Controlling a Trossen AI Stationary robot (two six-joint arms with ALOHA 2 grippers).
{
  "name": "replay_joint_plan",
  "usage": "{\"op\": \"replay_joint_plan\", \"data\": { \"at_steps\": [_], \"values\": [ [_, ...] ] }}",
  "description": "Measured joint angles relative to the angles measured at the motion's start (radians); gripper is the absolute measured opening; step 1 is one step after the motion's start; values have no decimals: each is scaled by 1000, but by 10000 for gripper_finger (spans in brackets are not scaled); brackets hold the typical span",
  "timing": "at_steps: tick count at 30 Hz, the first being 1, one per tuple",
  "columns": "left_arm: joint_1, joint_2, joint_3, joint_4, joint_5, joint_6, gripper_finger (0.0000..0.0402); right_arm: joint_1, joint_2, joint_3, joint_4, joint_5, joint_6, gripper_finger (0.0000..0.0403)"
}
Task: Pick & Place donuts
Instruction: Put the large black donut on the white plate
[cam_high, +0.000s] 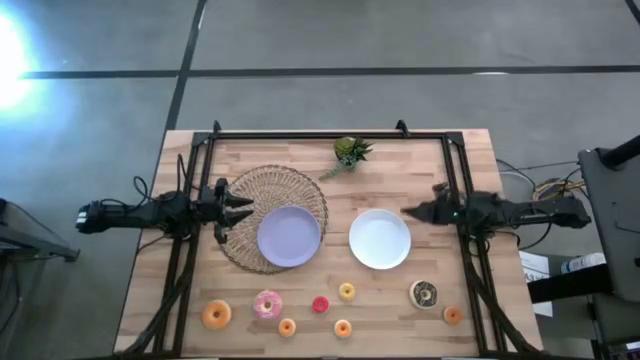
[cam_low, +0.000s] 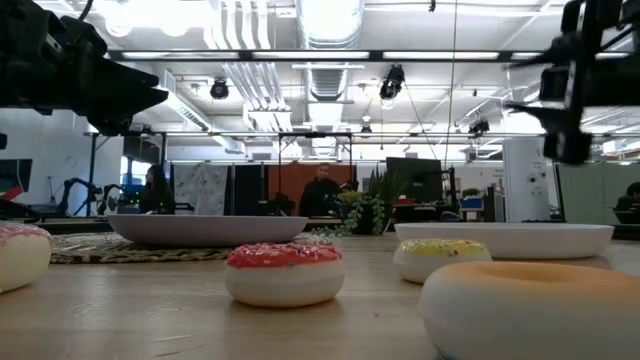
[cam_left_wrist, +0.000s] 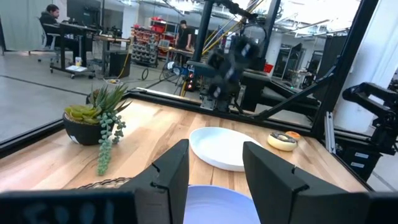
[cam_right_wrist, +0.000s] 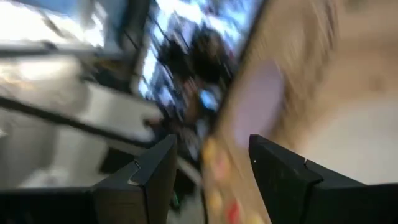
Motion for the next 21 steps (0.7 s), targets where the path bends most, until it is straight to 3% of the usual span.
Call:
{"op": "replay_joint_plan", "data": {
  "at_steps": [5, 14, 21],
  "values": [
    [0, 0, 0, -1, 0, 0, 126, 48, 179, 139, -340, -102, 28, 192],
    [0, 0, 0, -2, 0, 0, 126, 182, 585, 559, -955, -188, -129, 192],
    [0, 0, 0, -2, 0, 0, 126, 379, 842, 716, -1066, -215, -171, 192]
  ]
}}
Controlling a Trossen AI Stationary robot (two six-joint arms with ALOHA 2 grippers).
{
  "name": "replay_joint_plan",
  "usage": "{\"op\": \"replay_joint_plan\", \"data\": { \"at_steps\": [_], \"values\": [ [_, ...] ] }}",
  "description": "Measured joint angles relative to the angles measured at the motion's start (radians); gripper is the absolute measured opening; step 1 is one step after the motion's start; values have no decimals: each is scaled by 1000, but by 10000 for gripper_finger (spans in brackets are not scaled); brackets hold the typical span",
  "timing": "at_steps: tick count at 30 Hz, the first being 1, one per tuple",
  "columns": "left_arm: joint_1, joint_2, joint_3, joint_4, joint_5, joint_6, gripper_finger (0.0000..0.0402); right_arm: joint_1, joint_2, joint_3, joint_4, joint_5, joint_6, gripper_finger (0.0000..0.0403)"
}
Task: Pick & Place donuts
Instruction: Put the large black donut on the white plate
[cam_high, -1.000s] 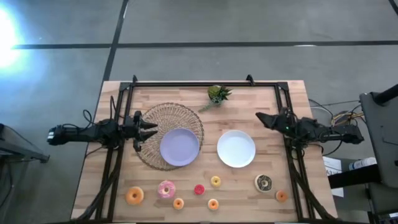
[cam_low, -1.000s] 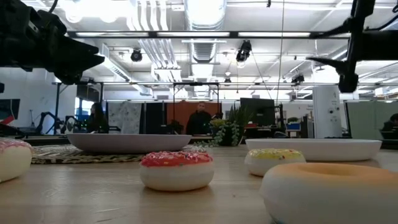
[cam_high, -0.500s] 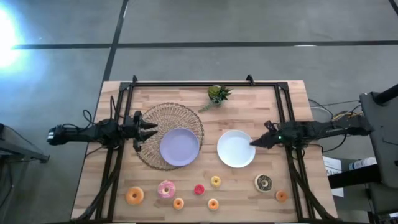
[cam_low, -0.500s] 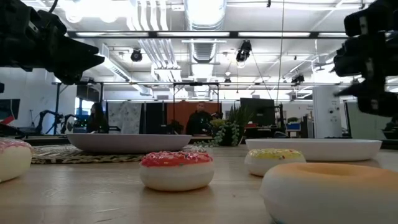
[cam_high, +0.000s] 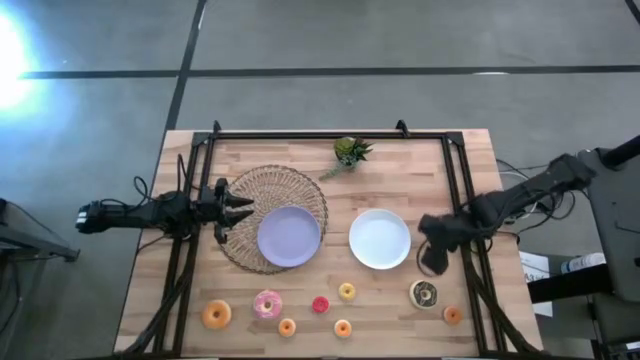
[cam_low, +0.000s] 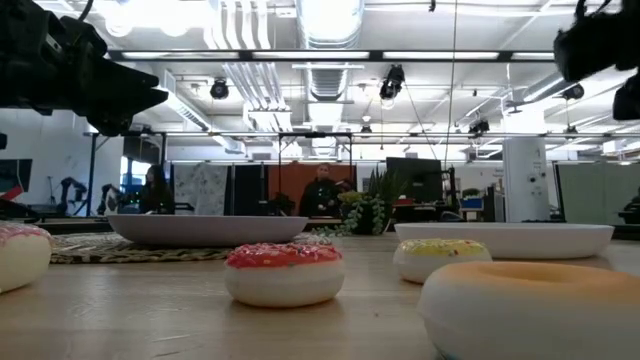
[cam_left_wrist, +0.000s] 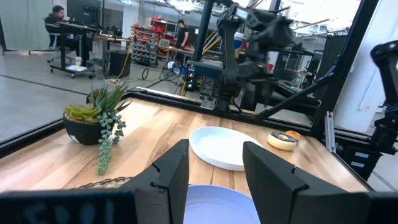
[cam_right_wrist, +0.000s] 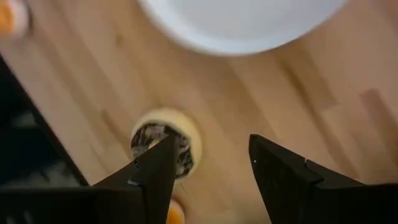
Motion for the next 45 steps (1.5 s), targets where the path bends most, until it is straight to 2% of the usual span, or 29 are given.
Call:
{"op": "replay_joint_plan", "data": {
  "at_steps": [5, 9, 19, 26, 31, 36, 41, 45],
  "values": [
    [0, 0, 0, 0, 0, 0, 126, 167, 160, 47, 9, 1, -97, 193],
    [0, 0, 0, 0, 0, 0, 126, 254, 265, 74, 24, 0, -101, 210],
    [0, 0, 0, 0, 0, 0, 126, 276, 414, 82, 120, 11, -123, 289],
    [0, 0, 0, -1, 0, 0, 126, 276, 509, 65, 150, 12, -134, 290],
    [0, 0, 0, -2, 0, 0, 126, 276, 545, 64, 175, 11, -155, 256],
    [0, 0, 0, -2, 0, 0, 126, 271, 568, 61, 216, 12, -156, 201],
    [0, 0, 0, -3, 0, 0, 126, 245, 568, 62, 261, 18, -139, 117],
    [0, 0, 0, -3, 0, 0, 126, 204, 489, 88, 235, 95, -103, 40]
  ]
}}
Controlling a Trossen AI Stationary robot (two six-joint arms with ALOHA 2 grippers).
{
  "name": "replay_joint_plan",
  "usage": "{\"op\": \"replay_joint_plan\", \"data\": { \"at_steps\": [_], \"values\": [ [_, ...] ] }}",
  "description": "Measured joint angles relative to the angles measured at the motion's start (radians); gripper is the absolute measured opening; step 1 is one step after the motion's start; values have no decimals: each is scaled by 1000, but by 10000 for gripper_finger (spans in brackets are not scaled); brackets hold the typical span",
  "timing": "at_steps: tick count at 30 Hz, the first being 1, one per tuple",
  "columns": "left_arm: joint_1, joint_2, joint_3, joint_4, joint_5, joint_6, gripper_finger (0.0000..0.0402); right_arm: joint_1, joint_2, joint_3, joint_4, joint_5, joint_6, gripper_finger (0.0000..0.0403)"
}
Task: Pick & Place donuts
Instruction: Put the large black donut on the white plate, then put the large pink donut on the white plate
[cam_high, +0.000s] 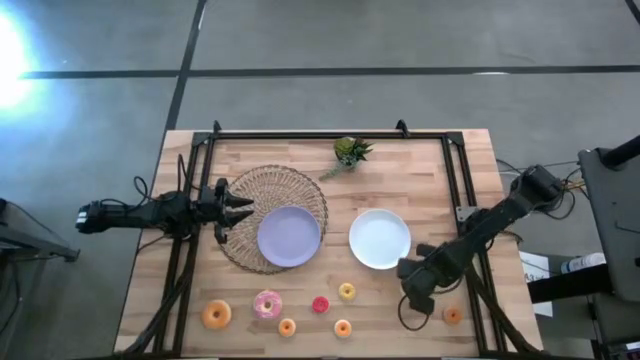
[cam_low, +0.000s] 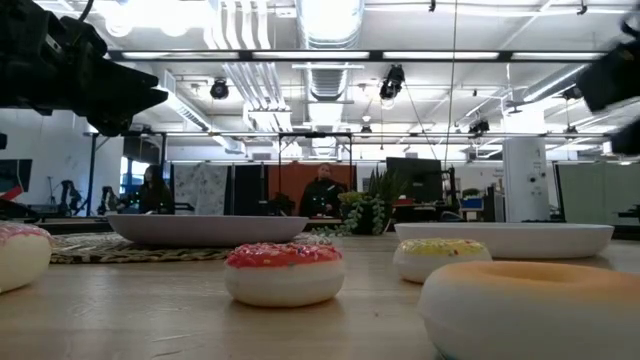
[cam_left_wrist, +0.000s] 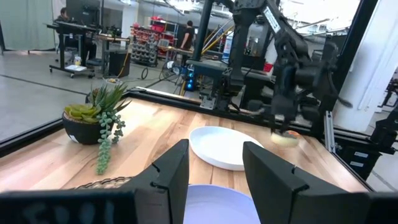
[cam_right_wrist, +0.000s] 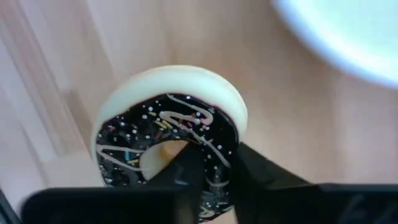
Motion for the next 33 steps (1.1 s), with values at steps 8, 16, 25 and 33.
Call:
{"op": "replay_joint_plan", "data": {
  "at_steps": [8, 16, 25, 33],
  "values": [
    [0, 0, 0, 0, 0, 0, 126, -319, -196, 27, -97, 105, -84, 31],
    [0, 0, 0, -1, 0, 0, 126, -590, -70, -1, -10, -13, -354, 79],
    [0, 0, 0, -1, 0, 0, 126, -547, -31, 10, -73, -5, -412, 190],
    [0, 0, 0, -1, 0, 0, 126, -497, -78, 28, -122, 65, -388, 247]
  ]
}}
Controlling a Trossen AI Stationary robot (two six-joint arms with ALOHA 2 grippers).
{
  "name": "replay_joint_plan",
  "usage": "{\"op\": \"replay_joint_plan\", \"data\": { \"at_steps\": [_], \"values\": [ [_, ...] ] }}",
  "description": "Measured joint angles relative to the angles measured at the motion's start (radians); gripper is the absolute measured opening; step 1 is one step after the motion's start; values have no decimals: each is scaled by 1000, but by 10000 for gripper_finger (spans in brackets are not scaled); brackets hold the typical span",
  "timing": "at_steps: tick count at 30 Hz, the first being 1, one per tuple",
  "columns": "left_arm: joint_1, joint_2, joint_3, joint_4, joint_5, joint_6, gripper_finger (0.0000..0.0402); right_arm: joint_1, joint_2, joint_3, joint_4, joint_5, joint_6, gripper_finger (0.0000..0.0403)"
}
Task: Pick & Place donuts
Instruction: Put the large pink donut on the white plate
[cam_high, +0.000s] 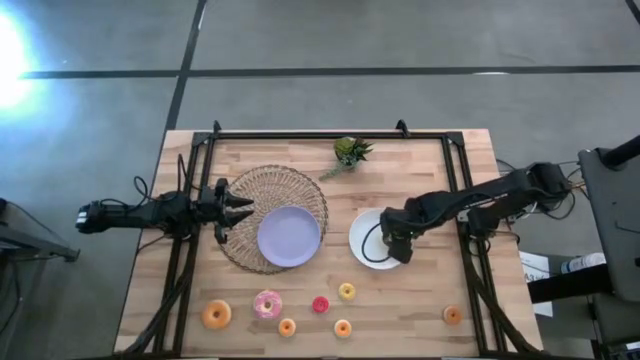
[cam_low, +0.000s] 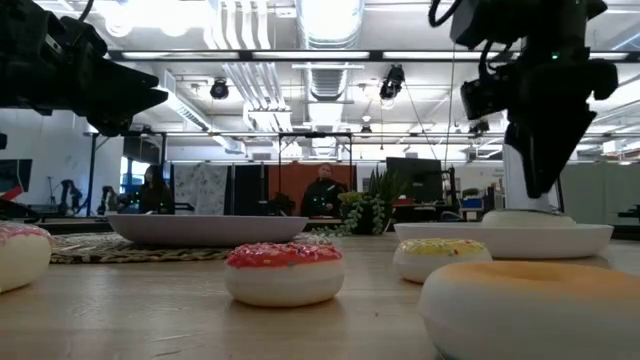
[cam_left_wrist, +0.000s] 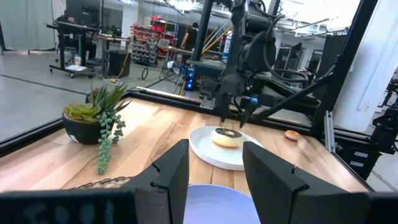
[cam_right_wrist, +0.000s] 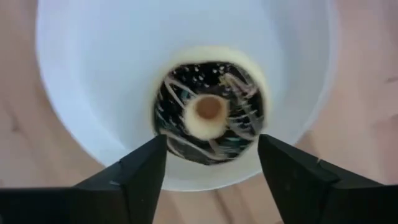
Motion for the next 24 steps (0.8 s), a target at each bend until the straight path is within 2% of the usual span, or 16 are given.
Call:
{"op": "replay_joint_plan", "data": {
  "at_steps": [4, 6, 10, 12, 15, 19, 20, 23, 24],
  "values": [
    [0, 0, 0, 0, 0, 0, 126, 27, -12, 32, -30, 16, 5, 260],
    [0, 0, 0, 0, 0, 0, 126, 50, -30, 62, -41, 72, -3, 262],
    [0, 0, 0, 4, -1, -5, 126, 113, -32, 126, 15, 113, -145, 262],
    [0, 0, 0, 41, -1, -66, 126, 139, -9, 170, 77, 113, -263, 262],
    [0, 0, 0, 130, -1, -314, 126, 147, 57, 225, 94, 128, -352, 260],
    [0, -1, 0, 255, -1, -958, 126, 134, 141, 303, 50, 165, -281, 253],
    [0, -1, 0, 257, -26, -1043, 126, 130, 161, 319, 33, 169, -262, 251],
    [2, 4, 0, 246, -206, -1068, 126, 130, 207, 360, 16, 169, -217, 244],
    [2, 4, 0, 247, -238, -1078, 126, 130, 215, 375, 14, 169, -202, 242]
  ]
}}
